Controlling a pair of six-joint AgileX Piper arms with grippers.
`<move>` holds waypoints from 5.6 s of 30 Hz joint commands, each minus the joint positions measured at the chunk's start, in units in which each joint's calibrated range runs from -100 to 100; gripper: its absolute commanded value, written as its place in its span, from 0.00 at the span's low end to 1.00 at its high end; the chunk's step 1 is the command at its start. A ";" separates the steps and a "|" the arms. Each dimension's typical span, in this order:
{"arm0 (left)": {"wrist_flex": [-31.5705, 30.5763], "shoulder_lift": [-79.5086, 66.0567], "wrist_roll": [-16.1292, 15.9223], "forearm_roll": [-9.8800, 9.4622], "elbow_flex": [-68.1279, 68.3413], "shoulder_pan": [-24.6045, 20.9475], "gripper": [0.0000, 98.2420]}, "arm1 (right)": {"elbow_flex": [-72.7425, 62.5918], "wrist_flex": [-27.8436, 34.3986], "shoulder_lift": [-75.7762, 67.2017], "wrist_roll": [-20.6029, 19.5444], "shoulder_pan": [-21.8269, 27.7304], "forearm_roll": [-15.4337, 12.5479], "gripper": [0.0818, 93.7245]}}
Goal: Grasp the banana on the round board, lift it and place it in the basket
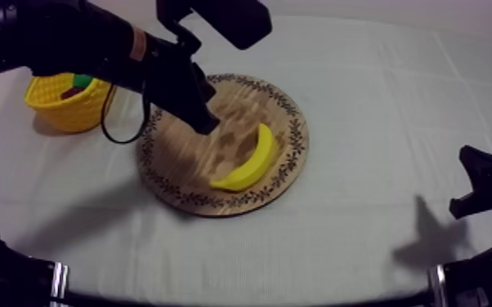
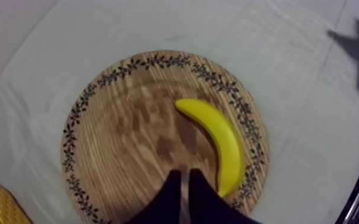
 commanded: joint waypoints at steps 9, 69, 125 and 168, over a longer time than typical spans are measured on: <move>2.43 0.61 -1.02 3.75 0.73 -0.30 0.69 | -0.03 -0.08 0.00 0.00 0.00 0.00 0.00; 21.22 41.24 7.77 3.27 -29.61 3.32 0.80 | -0.03 -0.08 0.00 0.00 0.00 0.00 0.00; 20.58 46.47 1.75 7.64 -32.78 -1.29 0.29 | -0.03 -0.08 0.00 0.00 0.00 0.00 0.00; 32.01 -8.31 -1.79 4.66 2.56 -16.87 0.26 | -0.03 -0.08 0.00 0.00 0.00 0.00 0.00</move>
